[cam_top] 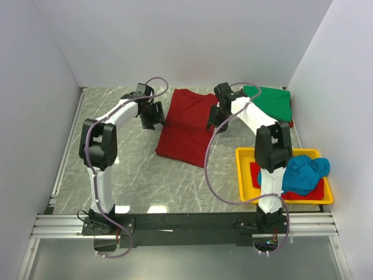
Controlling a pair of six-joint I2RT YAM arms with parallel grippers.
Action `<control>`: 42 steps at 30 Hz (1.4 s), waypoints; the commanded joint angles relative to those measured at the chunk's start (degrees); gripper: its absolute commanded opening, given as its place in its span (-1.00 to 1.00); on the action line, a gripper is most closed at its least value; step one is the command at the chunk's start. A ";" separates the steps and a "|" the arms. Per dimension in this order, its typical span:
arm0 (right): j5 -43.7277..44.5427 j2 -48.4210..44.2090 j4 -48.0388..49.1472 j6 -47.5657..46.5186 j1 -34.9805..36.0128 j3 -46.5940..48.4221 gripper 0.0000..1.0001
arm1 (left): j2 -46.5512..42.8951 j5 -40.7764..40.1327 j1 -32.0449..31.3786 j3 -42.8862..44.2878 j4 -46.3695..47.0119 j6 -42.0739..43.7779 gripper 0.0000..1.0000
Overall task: Fold and stack the t-shirts
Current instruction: Fold the tshirt
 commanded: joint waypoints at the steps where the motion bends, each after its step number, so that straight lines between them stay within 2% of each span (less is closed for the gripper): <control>1: -1.37 -6.35 2.40 1.18 1.18 -4.76 0.04 | -6.93 1.57 0.04 -4.67 2.90 1.20 0.34; 5: -3.30 -9.77 5.56 2.42 3.21 -11.53 0.04 | -10.88 3.42 0.04 -11.78 4.49 1.11 0.36; 12: -4.53 -14.87 8.46 5.14 9.09 -23.66 0.04 | -15.19 3.07 0.04 -18.48 4.32 2.34 0.36; 18: -5.58 -18.30 12.07 8.83 10.86 -31.40 0.04 | -17.92 3.50 0.04 -23.84 5.28 2.25 0.35; 28: -5.24 -16.55 14.01 8.22 11.12 -32.03 0.01 | -18.89 3.95 0.04 -26.22 6.08 1.11 0.34; 42: -4.88 -13.74 13.91 7.87 11.21 -33.08 -0.14 | -20.12 3.86 -0.05 -28.41 6.60 0.93 0.33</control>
